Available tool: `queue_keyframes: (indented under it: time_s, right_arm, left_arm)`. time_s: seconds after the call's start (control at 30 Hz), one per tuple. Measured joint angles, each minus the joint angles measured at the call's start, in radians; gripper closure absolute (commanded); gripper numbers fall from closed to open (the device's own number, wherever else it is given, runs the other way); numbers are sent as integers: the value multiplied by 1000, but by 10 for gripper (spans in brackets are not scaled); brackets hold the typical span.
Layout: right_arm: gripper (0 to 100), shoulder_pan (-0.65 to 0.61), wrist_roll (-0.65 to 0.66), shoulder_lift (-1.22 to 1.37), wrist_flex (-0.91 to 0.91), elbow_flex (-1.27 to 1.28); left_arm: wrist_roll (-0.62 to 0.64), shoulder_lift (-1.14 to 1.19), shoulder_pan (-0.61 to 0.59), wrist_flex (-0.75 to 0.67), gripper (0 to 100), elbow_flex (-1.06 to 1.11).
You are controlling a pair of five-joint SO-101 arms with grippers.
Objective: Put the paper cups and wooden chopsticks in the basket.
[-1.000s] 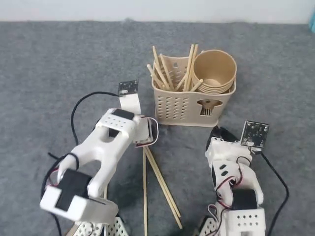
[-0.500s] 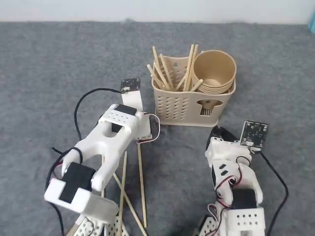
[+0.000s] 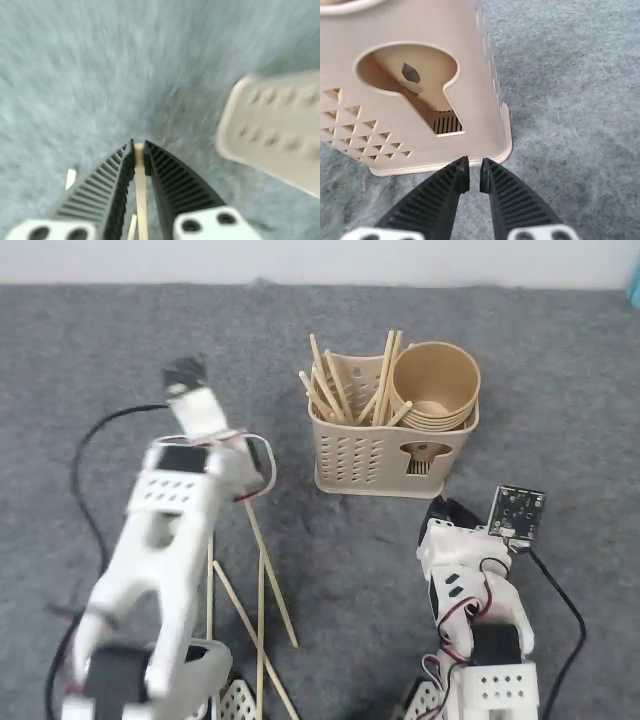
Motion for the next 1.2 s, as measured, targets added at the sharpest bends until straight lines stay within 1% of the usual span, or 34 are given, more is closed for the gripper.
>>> queue_keyframes:
  time_s: [0.2, 0.27, 0.37, 0.47, 0.63, 0.7, 0.77, 0.87, 1.03, 1.1, 1.2]
  right_arm:
    - [951, 0, 0, 0, 0, 0]
    - [951, 0, 0, 0, 0, 0]
    - [951, 0, 0, 0, 0, 0]
    - [951, 0, 0, 0, 0, 0]
    - [951, 0, 0, 0, 0, 0]
    - [951, 0, 0, 0, 0, 0]
    - [951, 0, 0, 0, 0, 0]
    - [951, 0, 0, 0, 0, 0]
    - [951, 0, 0, 0, 0, 0]
    - [951, 0, 0, 0, 0, 0]
    - [951, 0, 0, 0, 0, 0]
  left_arm:
    - [-190, -423, -3, 14, 988, 0]
    - [-236, -571, -3, -9, 988, 0]
    - [-299, -766, -3, -110, 988, 0]
    - [-328, -878, -6, -281, 988, 0]
    - [-342, -878, 0, -664, 988, 0]
    - [-339, -872, 44, -815, 988, -2]
    - [-342, -841, 97, -930, 988, -3]
    - [-339, -770, 181, -988, 988, -5]
    - [-339, -654, 311, -1005, 987, -5]
    - [-342, -606, 339, -1005, 986, -5]
    - [-344, -523, 345, -1005, 982, -5]
